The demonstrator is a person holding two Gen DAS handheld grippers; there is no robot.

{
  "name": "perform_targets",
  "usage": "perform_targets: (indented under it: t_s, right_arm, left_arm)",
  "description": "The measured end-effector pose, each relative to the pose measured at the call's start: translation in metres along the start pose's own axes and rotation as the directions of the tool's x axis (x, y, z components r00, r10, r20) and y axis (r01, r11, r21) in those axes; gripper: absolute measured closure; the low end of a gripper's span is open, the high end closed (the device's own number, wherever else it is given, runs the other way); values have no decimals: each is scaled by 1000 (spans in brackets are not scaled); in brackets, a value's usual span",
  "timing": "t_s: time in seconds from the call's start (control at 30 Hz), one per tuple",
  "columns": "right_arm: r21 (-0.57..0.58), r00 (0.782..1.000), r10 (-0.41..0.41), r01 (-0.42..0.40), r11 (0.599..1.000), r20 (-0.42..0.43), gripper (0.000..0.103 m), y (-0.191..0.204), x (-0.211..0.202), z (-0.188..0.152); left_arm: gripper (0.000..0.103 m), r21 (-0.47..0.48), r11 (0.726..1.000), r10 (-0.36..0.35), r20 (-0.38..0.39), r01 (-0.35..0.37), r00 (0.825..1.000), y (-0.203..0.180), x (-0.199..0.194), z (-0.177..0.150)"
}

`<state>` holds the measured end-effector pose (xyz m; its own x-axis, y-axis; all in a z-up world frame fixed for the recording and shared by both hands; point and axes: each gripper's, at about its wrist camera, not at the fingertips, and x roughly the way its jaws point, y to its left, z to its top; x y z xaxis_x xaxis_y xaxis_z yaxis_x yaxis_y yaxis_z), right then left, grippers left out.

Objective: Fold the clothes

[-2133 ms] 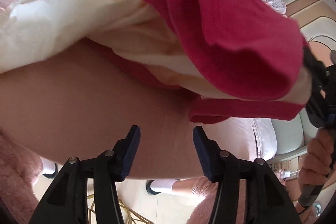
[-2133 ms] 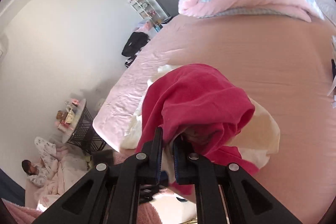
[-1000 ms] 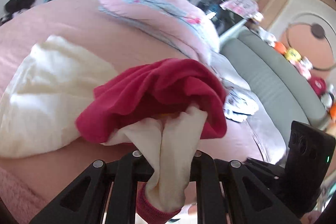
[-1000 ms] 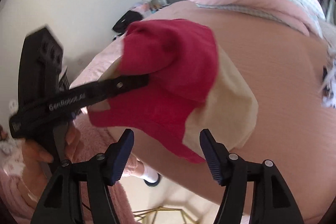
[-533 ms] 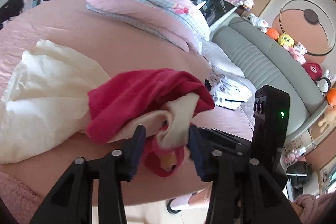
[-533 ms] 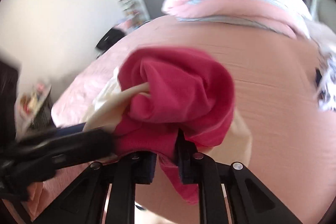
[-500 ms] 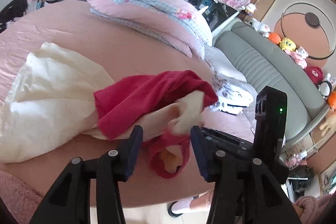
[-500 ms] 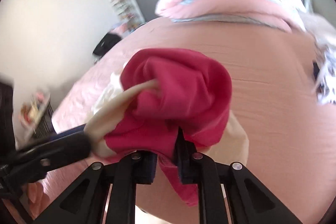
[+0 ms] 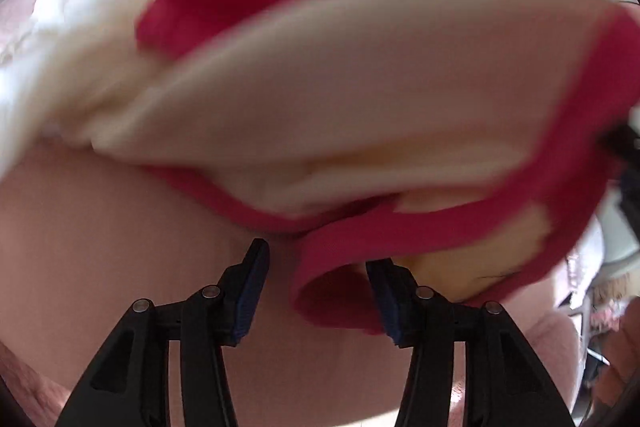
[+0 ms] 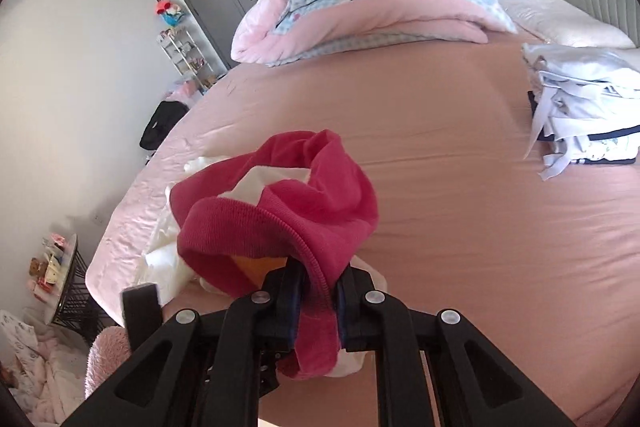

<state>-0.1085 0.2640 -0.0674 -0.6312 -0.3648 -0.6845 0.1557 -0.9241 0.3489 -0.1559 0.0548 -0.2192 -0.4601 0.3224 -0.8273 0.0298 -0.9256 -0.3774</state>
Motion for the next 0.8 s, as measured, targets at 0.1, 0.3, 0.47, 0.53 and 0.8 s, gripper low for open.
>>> perform_targets:
  t_s: [0.1, 0.3, 0.47, 0.53, 0.8]
  right_arm:
    - [-33, 998, -62, 62, 998, 11, 90, 3, 8, 4]
    - [-289, 996, -88, 78, 954, -20, 90, 57, 49, 1]
    - [-19, 988, -125, 127, 992, 87, 95, 30, 22, 25]
    - [-21, 984, -143, 145, 989, 103, 96, 23, 6, 25]
    - [-27, 953, -188, 200, 980, 236, 97, 33, -59, 17]
  left_arm:
    - [100, 78, 991, 105, 33, -107, 994, -11, -5, -7]
    - [100, 68, 986, 143, 98, -150, 985, -5, -33, -15]
    - [100, -19, 974, 224, 233, -226, 946, 23, -83, -3]
    - [100, -42, 974, 224, 278, -221, 934, 26, -102, 3]
    - [100, 10, 983, 153, 493, -181, 857, -4, -196, 9]
